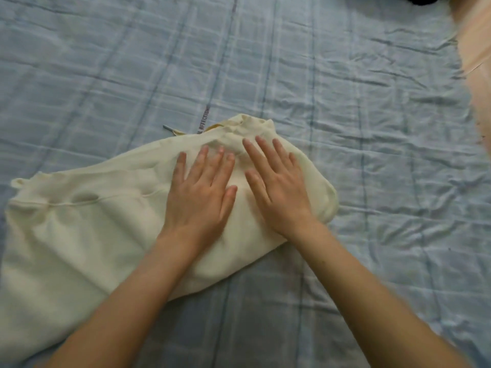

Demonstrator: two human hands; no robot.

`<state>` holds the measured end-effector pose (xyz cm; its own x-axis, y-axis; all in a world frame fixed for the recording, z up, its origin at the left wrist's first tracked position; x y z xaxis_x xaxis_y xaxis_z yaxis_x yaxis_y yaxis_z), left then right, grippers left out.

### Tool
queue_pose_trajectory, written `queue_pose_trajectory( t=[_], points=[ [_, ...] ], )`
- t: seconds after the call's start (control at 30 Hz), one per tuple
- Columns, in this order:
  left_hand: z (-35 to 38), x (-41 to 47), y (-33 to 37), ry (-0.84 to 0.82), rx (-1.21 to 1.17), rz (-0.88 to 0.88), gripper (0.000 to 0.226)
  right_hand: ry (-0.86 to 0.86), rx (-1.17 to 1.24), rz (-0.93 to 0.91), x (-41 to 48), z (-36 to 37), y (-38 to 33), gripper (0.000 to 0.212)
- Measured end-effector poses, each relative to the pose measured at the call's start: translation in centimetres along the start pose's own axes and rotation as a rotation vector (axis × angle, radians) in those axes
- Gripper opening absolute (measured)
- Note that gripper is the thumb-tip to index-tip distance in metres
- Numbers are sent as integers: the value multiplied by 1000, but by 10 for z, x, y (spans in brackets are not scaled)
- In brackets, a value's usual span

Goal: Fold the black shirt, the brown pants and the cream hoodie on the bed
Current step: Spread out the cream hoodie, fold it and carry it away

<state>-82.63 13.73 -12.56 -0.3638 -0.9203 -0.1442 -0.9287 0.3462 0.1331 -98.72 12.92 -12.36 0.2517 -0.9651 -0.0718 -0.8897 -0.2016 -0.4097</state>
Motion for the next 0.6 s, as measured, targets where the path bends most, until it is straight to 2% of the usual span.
queue_pose_trajectory(
  t=[0.13,0.23,0.37,0.47,0.53,0.6],
  points=[
    [17,11,-69,-124,3,-96,65,-210,-108,161,28,33,44,53],
    [32,11,-100,-144,-24,-109,63,-198,-117,148,27,43,60,53],
    [15,6,-93,-121,-142,-62,55,-227,-77,194,29,31,41,51],
    [-10,-47,-108,99,-321,-26,54,-110,174,122,16,9,-9,50],
    [-12,-101,-129,303,-382,-111,48,-76,137,-90,-2,15,-71,52],
    [2,-153,-145,395,-415,-277,41,-136,5,-276,-21,41,-126,54]
  ],
)
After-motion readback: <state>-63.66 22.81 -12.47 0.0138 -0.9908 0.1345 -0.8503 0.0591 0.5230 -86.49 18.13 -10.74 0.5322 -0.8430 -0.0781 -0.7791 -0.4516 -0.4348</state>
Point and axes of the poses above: each hand's wrist, its own x-axis towards the middle knuckle, its own z-axis out of the palm, y = z × x, the point moved 2 cm from there along x, towards the middle knuckle, and after that the axes turned 12 degrees about -y, right-handed, at the moved point
